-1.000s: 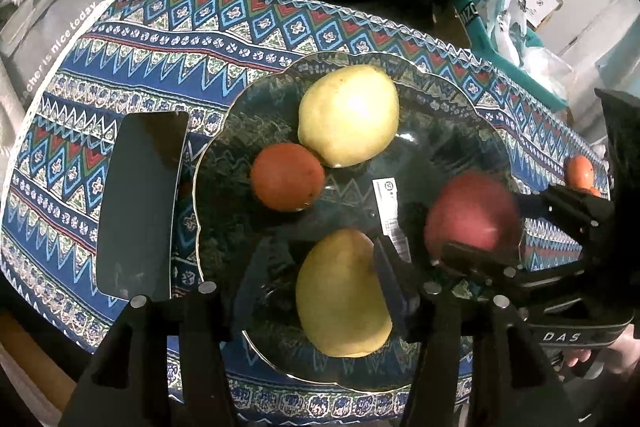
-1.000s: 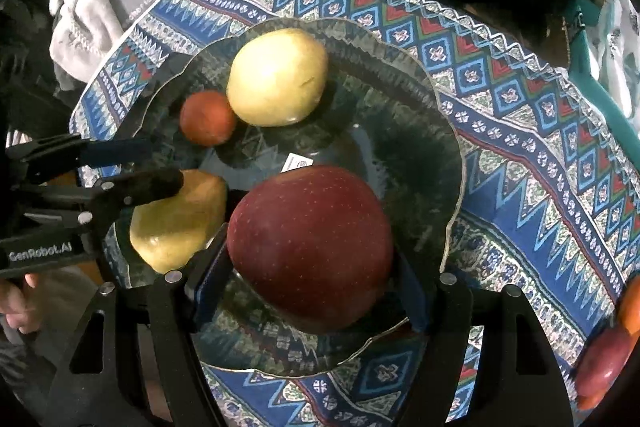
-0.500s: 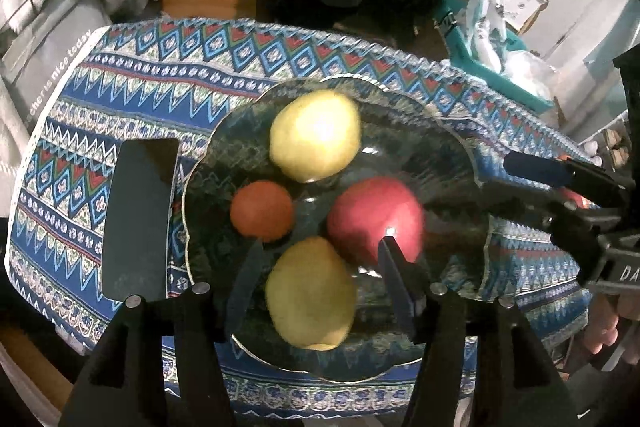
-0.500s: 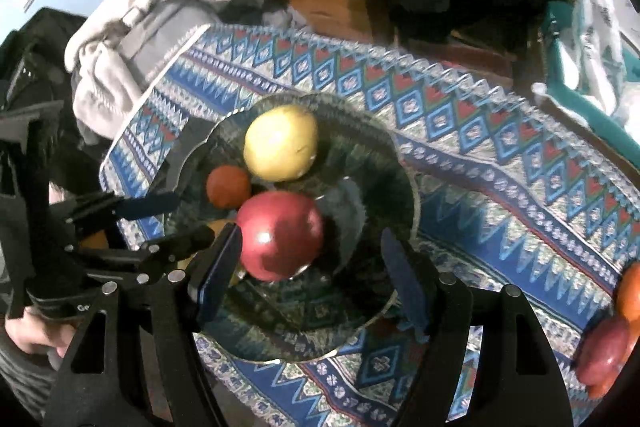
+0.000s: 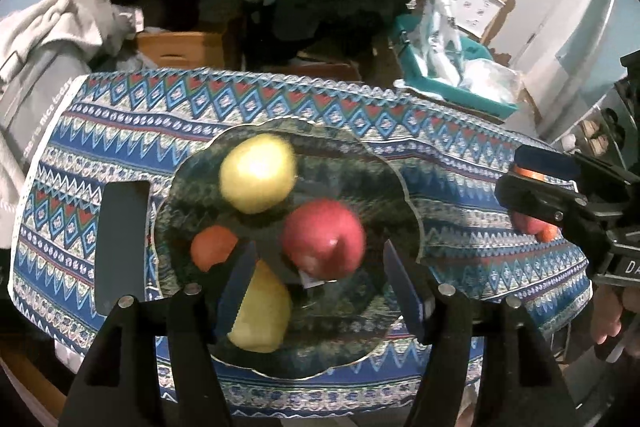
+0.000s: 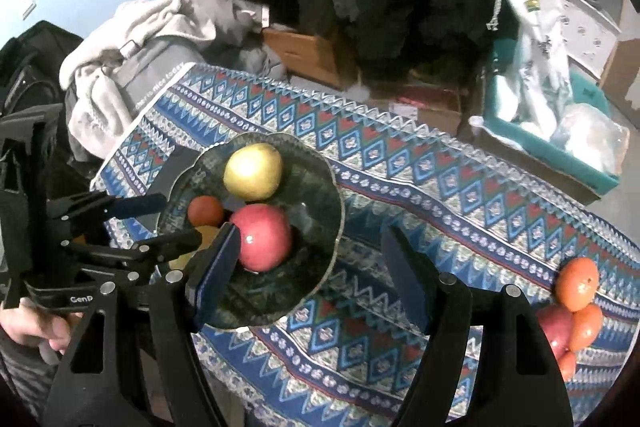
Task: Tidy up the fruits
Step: 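Move both tools back toward the remaining apple and oranges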
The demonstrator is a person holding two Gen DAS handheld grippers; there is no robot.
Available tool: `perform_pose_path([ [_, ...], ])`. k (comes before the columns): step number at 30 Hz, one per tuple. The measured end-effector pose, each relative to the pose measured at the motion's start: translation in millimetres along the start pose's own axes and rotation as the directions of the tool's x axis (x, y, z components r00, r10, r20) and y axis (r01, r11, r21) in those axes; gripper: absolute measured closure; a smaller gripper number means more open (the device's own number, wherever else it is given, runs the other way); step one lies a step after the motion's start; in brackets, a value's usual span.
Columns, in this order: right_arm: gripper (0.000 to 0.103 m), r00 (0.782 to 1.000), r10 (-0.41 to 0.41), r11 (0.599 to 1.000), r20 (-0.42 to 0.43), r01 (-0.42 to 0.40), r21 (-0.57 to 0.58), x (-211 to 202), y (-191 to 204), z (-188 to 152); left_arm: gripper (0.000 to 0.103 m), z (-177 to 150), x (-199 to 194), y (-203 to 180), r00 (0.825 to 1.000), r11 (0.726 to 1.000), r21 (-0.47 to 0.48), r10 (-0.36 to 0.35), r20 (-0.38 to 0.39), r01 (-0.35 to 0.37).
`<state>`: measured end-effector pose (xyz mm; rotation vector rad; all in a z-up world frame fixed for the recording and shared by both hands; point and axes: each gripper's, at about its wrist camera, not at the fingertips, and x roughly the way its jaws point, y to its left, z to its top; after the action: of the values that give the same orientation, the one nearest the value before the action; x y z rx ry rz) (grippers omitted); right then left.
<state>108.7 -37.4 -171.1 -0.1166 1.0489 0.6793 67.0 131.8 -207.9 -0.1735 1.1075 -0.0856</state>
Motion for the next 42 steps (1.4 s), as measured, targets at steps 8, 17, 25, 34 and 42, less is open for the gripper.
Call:
perform_pose_path([
  [8,0.029,0.998,-0.047,0.999,0.043,0.047,0.006,-28.4,-17.0,-9.7,0.036,2.0,-10.4,-30.7,0.999,0.998,0.046,-0.032,0.011,0.032],
  [17,0.029,0.991,-0.103,0.994,0.083,0.101,0.027,-58.7,-41.1,-22.1,0.03,6.8,-23.4,-69.7,0.998,0.993,0.11,-0.058,0.037,0.054],
  [25,0.029,0.983,-0.15,0.988,0.102,0.145,0.061,-83.6,-72.1,-41.9,0.03,8.3,-24.3,-105.0,0.997,0.985,0.162,-0.068,0.028,0.063],
  [34,0.029,0.976,-0.182,0.978,0.119,0.167,0.126,-107.2,-108.7,-63.5,0.024,6.8,-23.0,-141.5,0.998,0.973,0.224,-0.061,0.022,0.055],
  [42,0.029,0.971,-0.219,0.962,0.101,0.197,0.188,-122.8,-148.4,-85.0,0.024,3.3,-13.1,-178.8,0.998,0.957,0.285,-0.062,0.006,0.058],
])
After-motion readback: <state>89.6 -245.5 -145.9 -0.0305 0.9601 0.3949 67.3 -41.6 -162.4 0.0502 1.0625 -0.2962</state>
